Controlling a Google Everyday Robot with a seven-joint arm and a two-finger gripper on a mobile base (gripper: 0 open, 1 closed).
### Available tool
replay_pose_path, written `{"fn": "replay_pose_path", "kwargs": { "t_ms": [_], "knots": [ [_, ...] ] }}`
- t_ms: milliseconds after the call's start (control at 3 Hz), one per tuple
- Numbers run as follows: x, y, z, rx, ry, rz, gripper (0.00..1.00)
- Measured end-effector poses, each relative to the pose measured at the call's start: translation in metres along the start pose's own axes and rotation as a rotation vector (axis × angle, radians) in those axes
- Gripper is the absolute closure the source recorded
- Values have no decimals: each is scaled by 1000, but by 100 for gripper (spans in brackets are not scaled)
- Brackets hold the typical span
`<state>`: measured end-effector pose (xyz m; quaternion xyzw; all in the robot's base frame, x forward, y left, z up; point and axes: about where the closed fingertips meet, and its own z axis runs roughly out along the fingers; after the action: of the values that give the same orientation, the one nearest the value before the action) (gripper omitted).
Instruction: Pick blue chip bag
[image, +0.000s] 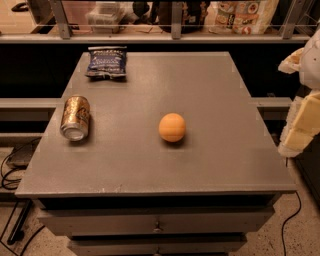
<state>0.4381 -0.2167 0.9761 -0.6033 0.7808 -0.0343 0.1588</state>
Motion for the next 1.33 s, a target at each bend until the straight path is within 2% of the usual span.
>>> {"fn": "replay_pose_path", "kwargs": {
  "t_ms": [333, 667, 1000, 1333],
  "knots": [
    [0, 0, 0, 0, 0, 0, 0],
    [-4, -6, 0, 21, -48, 37, 0],
    [-31, -25, 14, 8, -198, 73, 0],
    [-78, -42, 28, -3, -305, 77, 0]
  ]
}}
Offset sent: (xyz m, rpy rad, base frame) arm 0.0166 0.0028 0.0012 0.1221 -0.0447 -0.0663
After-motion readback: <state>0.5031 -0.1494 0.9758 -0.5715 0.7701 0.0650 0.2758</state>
